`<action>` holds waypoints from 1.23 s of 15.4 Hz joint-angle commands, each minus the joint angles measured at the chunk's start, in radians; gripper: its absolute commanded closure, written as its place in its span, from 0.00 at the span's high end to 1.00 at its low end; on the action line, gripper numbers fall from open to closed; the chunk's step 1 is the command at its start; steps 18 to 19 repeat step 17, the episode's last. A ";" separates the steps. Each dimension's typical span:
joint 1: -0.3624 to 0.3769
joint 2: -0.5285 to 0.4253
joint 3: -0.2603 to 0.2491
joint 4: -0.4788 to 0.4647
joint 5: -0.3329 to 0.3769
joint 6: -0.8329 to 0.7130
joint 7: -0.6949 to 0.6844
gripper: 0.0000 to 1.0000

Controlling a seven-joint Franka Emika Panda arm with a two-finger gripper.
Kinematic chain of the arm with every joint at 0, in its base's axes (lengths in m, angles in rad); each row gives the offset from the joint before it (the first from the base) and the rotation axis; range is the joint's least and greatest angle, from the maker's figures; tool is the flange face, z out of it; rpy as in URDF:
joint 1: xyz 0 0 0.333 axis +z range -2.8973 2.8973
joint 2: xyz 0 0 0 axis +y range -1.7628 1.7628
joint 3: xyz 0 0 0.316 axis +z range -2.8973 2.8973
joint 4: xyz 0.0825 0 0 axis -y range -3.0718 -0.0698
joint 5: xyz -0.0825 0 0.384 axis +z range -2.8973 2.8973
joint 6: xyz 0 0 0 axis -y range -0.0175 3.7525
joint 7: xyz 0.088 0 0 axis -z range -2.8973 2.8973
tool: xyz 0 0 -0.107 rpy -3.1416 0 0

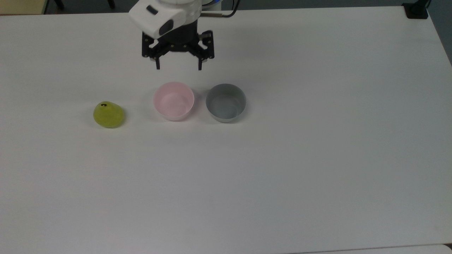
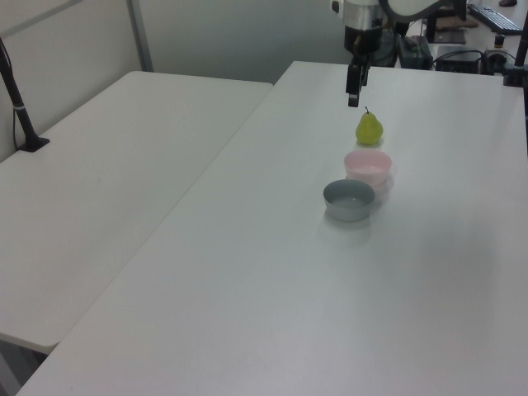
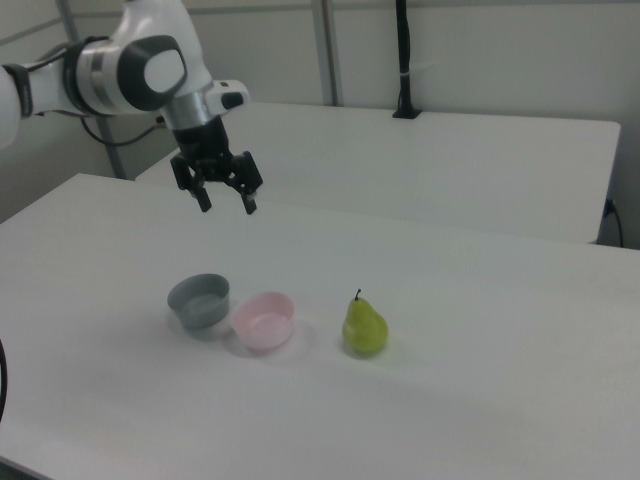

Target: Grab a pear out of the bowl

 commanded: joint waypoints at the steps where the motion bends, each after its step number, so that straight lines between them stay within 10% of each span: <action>1: 0.034 -0.073 -0.020 -0.016 0.036 -0.080 0.069 1.00; 19: -0.017 -0.129 -0.032 -0.005 0.084 -0.167 0.081 1.00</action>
